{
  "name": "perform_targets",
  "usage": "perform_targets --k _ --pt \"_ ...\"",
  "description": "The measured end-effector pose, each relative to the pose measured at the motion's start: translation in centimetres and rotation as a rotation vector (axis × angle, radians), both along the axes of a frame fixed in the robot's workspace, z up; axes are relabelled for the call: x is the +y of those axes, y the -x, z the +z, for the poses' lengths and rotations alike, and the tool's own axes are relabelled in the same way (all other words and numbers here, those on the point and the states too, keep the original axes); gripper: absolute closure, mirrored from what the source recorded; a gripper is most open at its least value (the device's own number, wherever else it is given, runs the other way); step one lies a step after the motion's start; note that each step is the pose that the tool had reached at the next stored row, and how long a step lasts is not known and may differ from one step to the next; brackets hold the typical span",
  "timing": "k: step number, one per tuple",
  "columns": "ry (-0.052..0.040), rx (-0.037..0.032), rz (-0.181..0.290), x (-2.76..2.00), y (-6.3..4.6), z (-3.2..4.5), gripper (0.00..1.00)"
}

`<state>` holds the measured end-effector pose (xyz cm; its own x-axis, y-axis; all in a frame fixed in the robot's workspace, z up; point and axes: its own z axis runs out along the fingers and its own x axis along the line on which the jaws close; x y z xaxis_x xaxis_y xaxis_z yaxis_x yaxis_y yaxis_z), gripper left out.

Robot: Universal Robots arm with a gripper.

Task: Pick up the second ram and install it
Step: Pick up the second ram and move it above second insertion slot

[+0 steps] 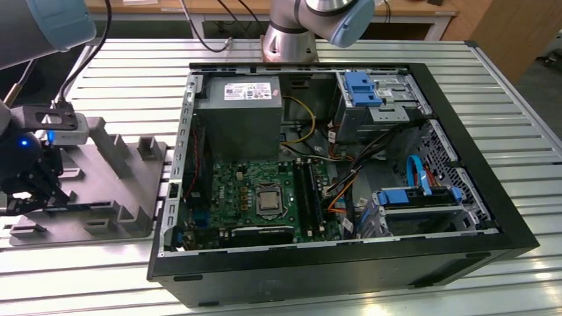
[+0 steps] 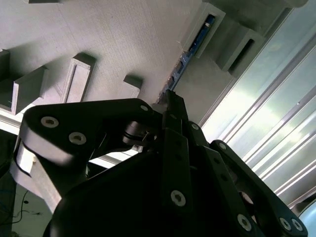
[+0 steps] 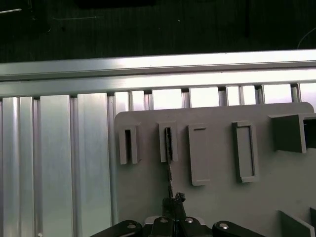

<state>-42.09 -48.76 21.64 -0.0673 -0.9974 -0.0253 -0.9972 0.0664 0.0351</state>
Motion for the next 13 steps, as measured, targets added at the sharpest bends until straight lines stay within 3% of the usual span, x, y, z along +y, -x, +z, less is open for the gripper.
perform_targets --k 4,9,13 --pt "0.0000 0.0000 0.000 0.00 0.00 0.00 0.84" --pt "0.0000 -0.0001 0.000 0.00 0.00 0.00 0.64" --pt "0.0000 0.0000 0.000 0.00 0.00 0.00 0.64"
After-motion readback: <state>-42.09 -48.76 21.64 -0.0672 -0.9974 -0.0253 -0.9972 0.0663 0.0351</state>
